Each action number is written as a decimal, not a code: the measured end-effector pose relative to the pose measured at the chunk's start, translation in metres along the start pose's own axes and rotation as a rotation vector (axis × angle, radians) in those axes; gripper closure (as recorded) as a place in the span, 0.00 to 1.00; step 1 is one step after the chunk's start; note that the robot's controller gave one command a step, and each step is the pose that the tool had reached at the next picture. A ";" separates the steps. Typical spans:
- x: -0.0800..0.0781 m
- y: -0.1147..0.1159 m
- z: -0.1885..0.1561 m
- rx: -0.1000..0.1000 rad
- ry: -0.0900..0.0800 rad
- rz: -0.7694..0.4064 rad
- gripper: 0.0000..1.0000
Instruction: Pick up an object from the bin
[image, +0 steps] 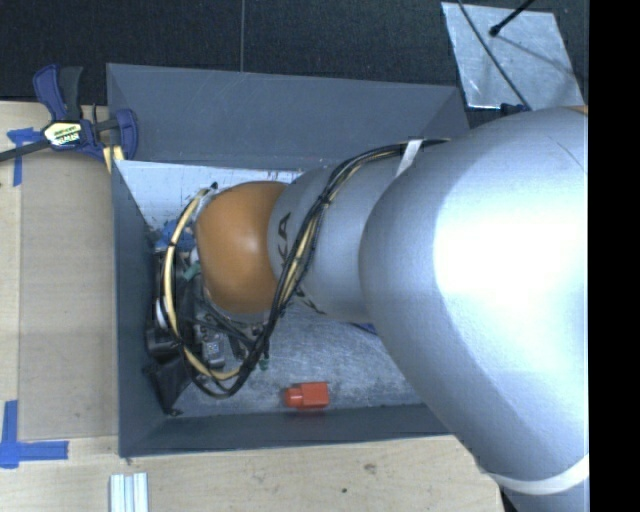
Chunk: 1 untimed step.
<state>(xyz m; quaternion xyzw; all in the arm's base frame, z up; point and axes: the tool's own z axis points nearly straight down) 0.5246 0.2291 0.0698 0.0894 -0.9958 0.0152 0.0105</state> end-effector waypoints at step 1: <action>0.005 -0.007 -0.162 -0.031 -0.036 0.007 1.00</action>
Offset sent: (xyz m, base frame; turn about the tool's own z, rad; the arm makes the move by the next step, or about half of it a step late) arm -0.0033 -0.0023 0.1562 0.0055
